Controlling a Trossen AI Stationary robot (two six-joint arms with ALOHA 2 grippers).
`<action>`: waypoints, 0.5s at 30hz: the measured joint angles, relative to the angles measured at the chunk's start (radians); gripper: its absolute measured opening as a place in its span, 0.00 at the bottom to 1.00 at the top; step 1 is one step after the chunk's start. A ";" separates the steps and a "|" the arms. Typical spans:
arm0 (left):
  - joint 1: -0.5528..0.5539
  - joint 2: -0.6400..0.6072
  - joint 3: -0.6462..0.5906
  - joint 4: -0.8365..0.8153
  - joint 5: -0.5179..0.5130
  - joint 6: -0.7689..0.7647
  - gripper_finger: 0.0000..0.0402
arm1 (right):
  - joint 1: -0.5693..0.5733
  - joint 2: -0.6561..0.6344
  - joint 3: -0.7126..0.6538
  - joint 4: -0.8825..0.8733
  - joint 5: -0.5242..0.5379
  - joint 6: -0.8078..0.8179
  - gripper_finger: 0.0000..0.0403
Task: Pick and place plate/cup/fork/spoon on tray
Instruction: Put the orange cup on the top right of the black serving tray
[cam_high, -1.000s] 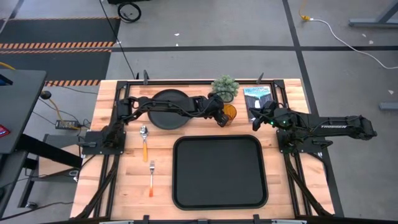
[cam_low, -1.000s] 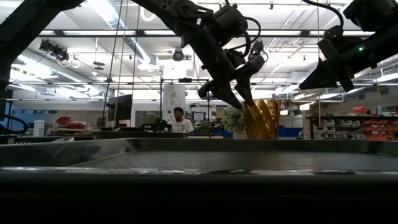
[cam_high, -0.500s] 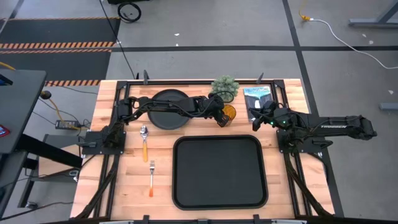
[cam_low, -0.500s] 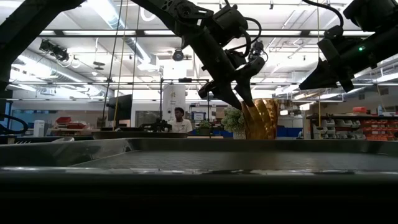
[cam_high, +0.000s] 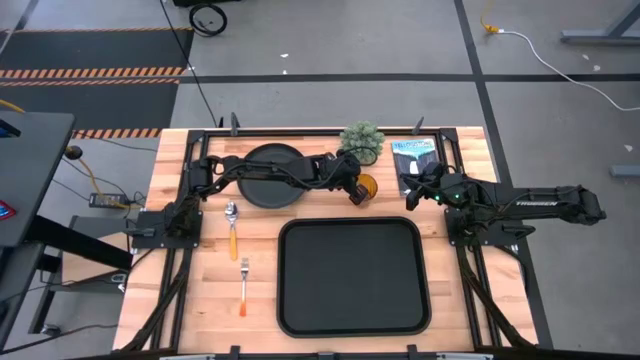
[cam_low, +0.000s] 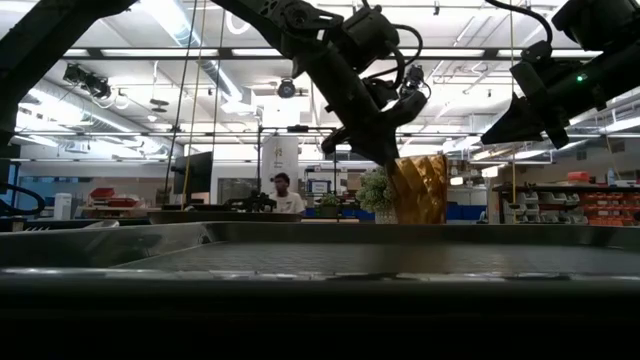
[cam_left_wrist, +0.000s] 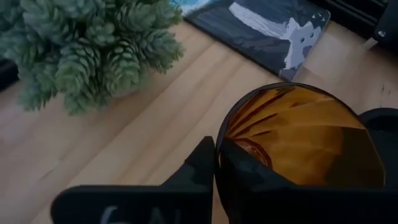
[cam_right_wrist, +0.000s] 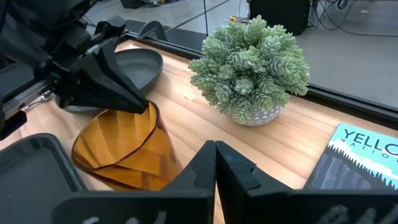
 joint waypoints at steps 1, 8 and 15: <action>-0.001 0.000 0.000 0.005 -0.005 0.009 0.04 | 0.000 0.000 0.000 0.000 0.000 0.000 0.04; 0.019 0.000 0.009 0.074 0.060 0.048 0.04 | 0.000 0.000 0.000 -0.012 -0.004 0.008 0.04; 0.000 0.000 0.081 0.019 0.188 0.035 0.04 | -0.001 0.000 0.000 -0.051 0.026 -0.010 0.04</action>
